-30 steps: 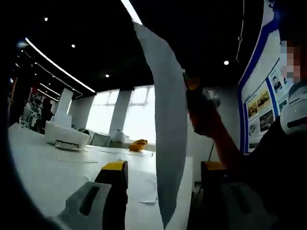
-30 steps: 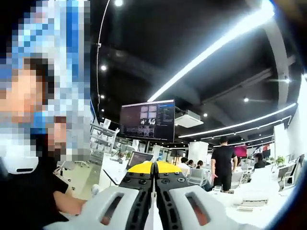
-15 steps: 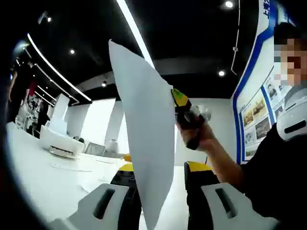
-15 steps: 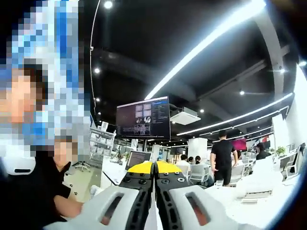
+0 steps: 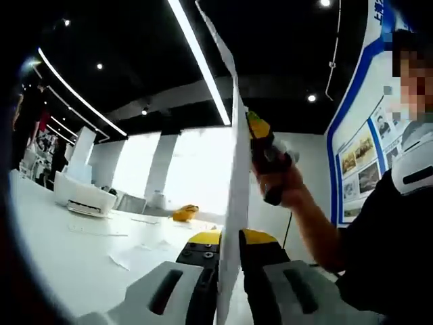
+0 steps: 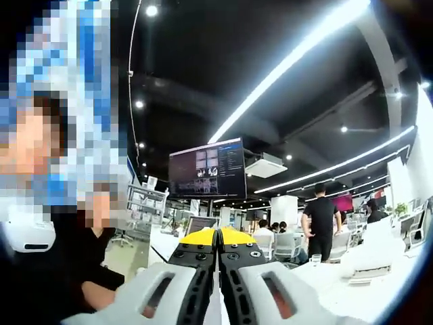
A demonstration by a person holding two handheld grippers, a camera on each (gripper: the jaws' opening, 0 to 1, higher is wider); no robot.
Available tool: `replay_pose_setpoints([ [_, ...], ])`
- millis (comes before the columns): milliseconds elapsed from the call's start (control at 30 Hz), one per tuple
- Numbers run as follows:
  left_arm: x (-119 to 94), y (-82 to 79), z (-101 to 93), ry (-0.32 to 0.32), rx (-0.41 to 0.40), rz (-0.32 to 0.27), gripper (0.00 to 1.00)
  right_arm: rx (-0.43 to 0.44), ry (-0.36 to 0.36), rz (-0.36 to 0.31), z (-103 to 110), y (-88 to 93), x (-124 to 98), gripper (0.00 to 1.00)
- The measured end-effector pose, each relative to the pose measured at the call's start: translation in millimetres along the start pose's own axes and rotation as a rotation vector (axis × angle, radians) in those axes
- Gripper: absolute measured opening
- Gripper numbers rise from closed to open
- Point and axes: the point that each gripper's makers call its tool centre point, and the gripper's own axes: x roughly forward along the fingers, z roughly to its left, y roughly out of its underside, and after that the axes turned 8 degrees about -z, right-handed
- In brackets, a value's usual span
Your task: Organize the stack of printing papers by aligning and flattening the scattered papers on the table
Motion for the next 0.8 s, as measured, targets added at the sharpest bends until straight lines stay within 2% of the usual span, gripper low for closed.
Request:
replay_pose_setpoints([
  [33, 0.0, -1.0, -0.1, 0.0, -0.005, -0.004, 0.06, 0.001, 0.001, 0.001, -0.2, 0.6, -0.5, 0.0],
  [300, 1.0, 0.3, -2.5, 0.009, -0.048, -0.001, 0.06, 0.008, 0.013, 0.003, -4.5, 3.2, -5.6, 0.0],
  [467, 1.3, 6.8, -2.1, 0.006, -0.065, 0.025, 0.05, -0.022, 0.006, 0.048, -2.6, 11.2, -8.4, 0.0],
  [600, -0.8, 10.9, -0.6, -0.004, -0.095, 0.043, 0.05, -0.047, 0.027, 0.076, -6.8, 16.0, -12.5, 0.0],
  [800, -4.8, 13.7, 1.7, -0.018, -0.106, 0.051, 0.05, -0.048, 0.072, 0.083, -19.1, 16.0, -24.7, 0.0],
])
